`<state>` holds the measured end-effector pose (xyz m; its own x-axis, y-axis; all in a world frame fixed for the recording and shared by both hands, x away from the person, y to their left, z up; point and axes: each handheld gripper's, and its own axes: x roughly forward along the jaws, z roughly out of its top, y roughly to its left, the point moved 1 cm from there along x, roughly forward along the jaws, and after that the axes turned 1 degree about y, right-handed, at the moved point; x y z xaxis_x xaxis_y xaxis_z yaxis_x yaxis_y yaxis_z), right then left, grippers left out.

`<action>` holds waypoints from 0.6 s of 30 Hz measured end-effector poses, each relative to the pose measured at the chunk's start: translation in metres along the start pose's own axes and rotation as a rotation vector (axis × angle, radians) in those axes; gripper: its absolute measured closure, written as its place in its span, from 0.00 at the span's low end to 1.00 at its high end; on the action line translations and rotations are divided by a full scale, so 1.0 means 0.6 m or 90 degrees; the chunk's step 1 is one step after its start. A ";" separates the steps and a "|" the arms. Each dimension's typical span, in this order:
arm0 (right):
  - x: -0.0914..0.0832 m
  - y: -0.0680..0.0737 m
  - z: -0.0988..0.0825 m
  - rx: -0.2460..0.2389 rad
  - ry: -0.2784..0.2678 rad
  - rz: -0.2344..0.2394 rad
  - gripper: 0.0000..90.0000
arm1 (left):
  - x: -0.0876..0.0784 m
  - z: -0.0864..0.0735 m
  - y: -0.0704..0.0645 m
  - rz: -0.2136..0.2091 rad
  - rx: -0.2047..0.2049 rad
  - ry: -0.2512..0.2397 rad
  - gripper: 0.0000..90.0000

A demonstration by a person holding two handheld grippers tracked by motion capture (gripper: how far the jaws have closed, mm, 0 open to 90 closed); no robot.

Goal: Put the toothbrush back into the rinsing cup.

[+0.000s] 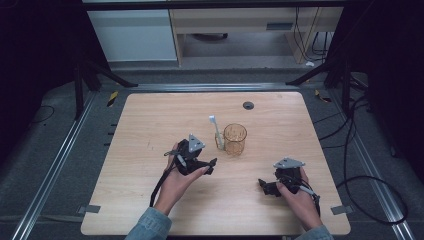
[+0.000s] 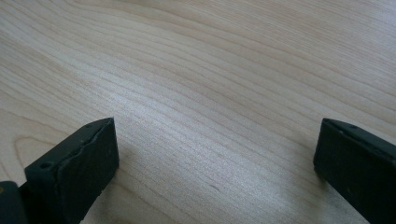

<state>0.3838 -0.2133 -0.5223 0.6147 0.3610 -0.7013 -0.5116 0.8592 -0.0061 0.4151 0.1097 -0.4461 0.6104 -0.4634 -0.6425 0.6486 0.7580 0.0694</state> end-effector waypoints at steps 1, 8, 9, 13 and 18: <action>0.000 0.000 0.000 0.000 0.000 0.000 0.00 | -0.002 -0.002 0.003 0.004 -0.002 0.003 0.10; 0.000 0.000 0.000 0.001 0.000 0.000 0.00 | -0.022 -0.025 0.041 0.031 -0.006 0.031 0.08; 0.000 0.000 0.000 0.001 0.000 0.000 0.00 | -0.024 -0.029 0.048 0.035 -0.009 0.033 0.08; 0.000 0.000 0.000 0.000 0.000 0.000 0.00 | -0.032 -0.048 0.078 0.044 -0.032 0.047 0.08; 0.000 0.000 0.000 0.001 0.000 0.000 0.00 | -0.040 -0.074 0.116 0.068 -0.055 0.065 0.08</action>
<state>0.3838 -0.2133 -0.5223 0.6146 0.3612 -0.7013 -0.5110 0.8596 -0.0051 0.4253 0.1941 -0.4596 0.6217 -0.3318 -0.7095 0.5382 0.8391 0.0792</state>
